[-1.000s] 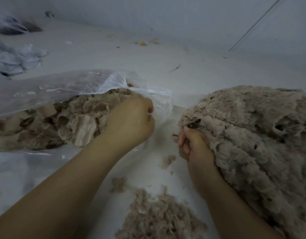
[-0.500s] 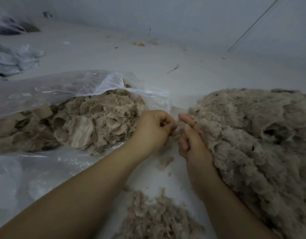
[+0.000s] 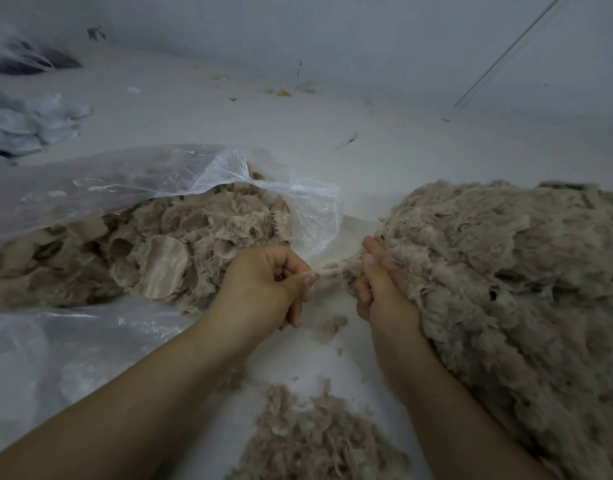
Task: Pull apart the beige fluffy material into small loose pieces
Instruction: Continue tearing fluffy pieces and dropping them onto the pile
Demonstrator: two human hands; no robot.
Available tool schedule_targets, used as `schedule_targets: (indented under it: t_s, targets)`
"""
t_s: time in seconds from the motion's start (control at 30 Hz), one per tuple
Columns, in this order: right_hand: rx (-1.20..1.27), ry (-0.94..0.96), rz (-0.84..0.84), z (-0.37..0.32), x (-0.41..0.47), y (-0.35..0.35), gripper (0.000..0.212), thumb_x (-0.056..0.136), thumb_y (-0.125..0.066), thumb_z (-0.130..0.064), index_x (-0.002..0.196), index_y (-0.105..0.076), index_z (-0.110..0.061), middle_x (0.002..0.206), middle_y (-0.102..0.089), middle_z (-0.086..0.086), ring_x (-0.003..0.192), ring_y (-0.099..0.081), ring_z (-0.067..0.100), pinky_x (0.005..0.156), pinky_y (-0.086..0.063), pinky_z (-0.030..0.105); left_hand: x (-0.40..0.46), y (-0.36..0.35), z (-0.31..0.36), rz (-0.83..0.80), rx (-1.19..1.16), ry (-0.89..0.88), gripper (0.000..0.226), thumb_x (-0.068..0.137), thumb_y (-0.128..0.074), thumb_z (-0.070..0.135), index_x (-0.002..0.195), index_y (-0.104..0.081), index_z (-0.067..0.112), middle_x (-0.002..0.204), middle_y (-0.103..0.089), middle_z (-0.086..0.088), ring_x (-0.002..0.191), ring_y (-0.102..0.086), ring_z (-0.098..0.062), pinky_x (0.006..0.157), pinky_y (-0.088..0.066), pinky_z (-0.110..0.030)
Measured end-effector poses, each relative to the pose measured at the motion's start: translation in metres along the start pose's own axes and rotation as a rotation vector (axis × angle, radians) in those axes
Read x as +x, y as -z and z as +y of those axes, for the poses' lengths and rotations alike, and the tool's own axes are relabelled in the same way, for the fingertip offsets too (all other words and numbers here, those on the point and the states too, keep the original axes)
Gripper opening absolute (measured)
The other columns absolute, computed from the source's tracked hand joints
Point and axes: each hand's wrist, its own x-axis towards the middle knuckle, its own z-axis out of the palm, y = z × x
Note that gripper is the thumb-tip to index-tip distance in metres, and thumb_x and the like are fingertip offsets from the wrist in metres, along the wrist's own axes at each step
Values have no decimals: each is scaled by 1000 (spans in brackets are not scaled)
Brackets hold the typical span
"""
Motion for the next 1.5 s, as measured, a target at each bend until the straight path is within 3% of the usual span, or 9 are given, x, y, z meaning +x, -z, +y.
schedule_targets:
  t_s: [0.23, 0.37, 0.4, 0.43, 0.57, 0.67, 0.83, 1.03, 1.5]
  targets:
    - [11, 7, 7, 9, 5, 2, 37, 103, -42, -12, 141, -45, -10, 43, -32, -14, 38, -32, 0, 40, -29, 10, -7, 6, -2, -22, -52, 30, 31, 91, -62, -1, 65, -65, 15, 57, -63, -11, 36, -51, -19, 35, -35, -23]
    - [-7, -19, 44, 7, 11, 6, 38, 100, -49, -13, 113, -49, 23, 48, -30, -4, 36, -24, 2, 37, -20, 14, -2, 14, 1, 39, -94, 20, 26, 92, -58, -4, 69, -63, 8, 57, -61, -10, 36, -48, -19, 35, -34, -22]
    - [-20, -10, 39, 6, 11, 8, 41, 100, -49, -11, 115, -27, 20, 50, -30, -3, 36, -23, 2, 36, -17, 15, 0, 17, 2, 59, -93, 7, 24, 92, -57, -4, 71, -63, 6, 56, -60, -9, 36, -48, -19, 35, -34, -22]
    - [-41, 27, 23, 6, 12, 8, 16, 100, -49, -10, 85, -44, -13, 51, -31, -3, 37, -24, 2, 36, -18, 14, 2, 20, 3, 69, -88, -1, 22, 92, -57, -4, 73, -62, 5, 56, -59, -9, 38, -49, -20, 36, -35, -22]
    - [-91, 101, -189, 5, 0, 7, 22, 99, -48, -13, 109, -65, -5, 49, -45, -13, 41, -41, -1, 42, -32, 8, 0, 11, 5, -20, -56, 50, 23, 90, -59, -5, 71, -62, 8, 62, -59, -12, 55, -55, -20, 46, -44, -29]
    - [-103, 106, -279, 5, -3, 6, 15, 92, -58, -3, 99, -64, 8, 55, -62, -10, 47, -55, -1, 45, -43, 12, 0, 0, 7, -83, -109, 100, 22, 89, -56, -7, 72, -61, 7, 67, -64, -13, 60, -61, -21, 54, -50, -31]
    - [-179, 65, -223, 9, 1, 3, 23, 92, -58, 2, 70, -63, -6, 54, -63, -6, 47, -56, 4, 48, -49, 20, 3, -6, 7, -44, -131, 97, 16, 92, -53, -6, 79, -57, 3, 58, -62, -13, 47, -59, -22, 45, -48, -28]
    - [-164, 89, -205, 4, -3, -1, 37, 98, -51, -8, 73, -56, 19, 65, -49, 21, 59, -43, 28, 54, -37, 29, 2, -7, 3, -70, -182, 118, 26, 90, -68, 25, 85, -57, 2, 59, -64, -10, 45, -59, -25, 39, -43, -27]
    - [-126, 100, -220, 2, -4, -1, 36, 94, -56, -8, 78, -58, 23, 65, -58, 35, 58, -54, 28, 55, -47, 38, 7, -7, -3, -83, -156, 36, 23, 96, -59, 10, 76, -65, -1, 55, -56, -16, 38, -46, -20, 37, -34, -22]
